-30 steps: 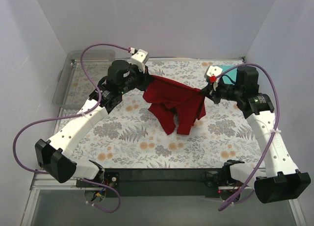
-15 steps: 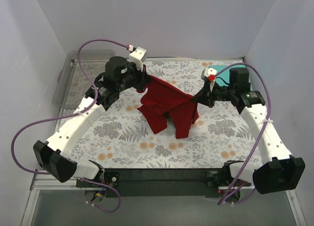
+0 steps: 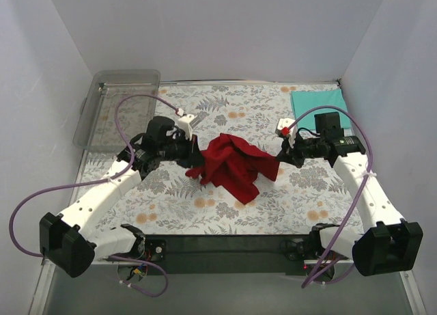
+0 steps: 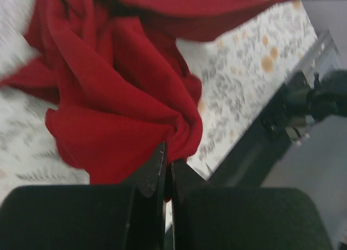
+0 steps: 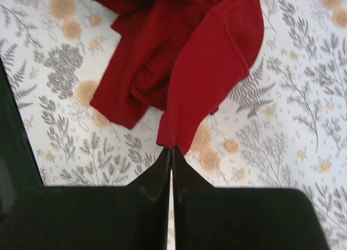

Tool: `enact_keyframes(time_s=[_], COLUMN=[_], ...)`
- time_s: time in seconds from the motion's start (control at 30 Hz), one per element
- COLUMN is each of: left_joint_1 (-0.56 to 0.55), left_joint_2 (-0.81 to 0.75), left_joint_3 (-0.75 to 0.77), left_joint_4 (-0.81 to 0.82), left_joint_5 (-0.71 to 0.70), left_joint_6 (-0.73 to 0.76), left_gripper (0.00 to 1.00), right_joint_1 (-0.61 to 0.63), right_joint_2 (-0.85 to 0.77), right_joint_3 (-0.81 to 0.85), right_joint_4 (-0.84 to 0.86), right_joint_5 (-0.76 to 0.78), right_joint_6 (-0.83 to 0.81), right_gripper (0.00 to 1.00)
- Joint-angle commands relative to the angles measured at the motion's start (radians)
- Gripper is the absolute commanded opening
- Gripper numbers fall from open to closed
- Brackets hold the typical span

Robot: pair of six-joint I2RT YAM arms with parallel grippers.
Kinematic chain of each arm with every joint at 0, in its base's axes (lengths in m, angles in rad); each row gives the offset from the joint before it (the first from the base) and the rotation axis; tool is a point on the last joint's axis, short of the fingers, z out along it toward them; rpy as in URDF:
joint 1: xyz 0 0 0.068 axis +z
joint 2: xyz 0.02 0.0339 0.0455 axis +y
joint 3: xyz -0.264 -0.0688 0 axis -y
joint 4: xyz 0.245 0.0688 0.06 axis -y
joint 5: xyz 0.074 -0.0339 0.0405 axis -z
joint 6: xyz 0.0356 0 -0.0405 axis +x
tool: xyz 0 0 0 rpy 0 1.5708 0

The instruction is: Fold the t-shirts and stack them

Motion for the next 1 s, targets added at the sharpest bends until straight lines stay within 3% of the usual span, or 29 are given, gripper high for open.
enact_keyframes(time_s=[0.0, 0.13, 0.33, 0.37, 0.43, 0.53, 0.7, 0.97], left_joint_1=[-0.006, -0.006, -0.005, -0.005, -0.005, -0.005, -0.005, -0.012], left_joint_2=[-0.061, -0.125, -0.007, -0.004, -0.046, -0.116, -0.109, 0.329], left_joint_3=[-0.095, -0.075, -0.007, -0.007, 0.0, 0.063, 0.143, 0.148], left_joint_4=[-0.09, -0.199, -0.354, -0.346, -0.326, -0.285, -0.098, 0.445], left_joint_5=[0.117, -0.016, 0.001, -0.013, -0.027, -0.048, -0.021, 0.211], left_joint_6=[-0.116, -0.11, -0.101, -0.099, -0.095, -0.059, 0.005, 0.181], left_gripper=[0.0, 0.0, 0.03, 0.15, 0.51, 0.7, 0.82, 0.81], right_joint_1=[-0.032, -0.154, -0.181, -0.181, -0.183, -0.185, -0.191, -0.191], right_joint_2=[-0.066, -0.108, -0.026, -0.028, -0.038, -0.081, -0.143, -0.118], right_joint_3=[-0.003, 0.067, 0.314, 0.322, 0.307, 0.237, 0.149, 0.167], right_joint_4=[-0.028, 0.226, 0.259, 0.259, 0.256, 0.264, 0.26, 0.233], right_joint_5=[0.156, 0.256, 0.262, 0.255, 0.259, 0.285, 0.259, 0.017], right_joint_6=[-0.014, 0.206, 0.326, 0.326, 0.312, 0.276, 0.226, 0.263], right_gripper=[0.01, 0.01, 0.01, 0.01, 0.01, 0.01, 0.01, 0.01])
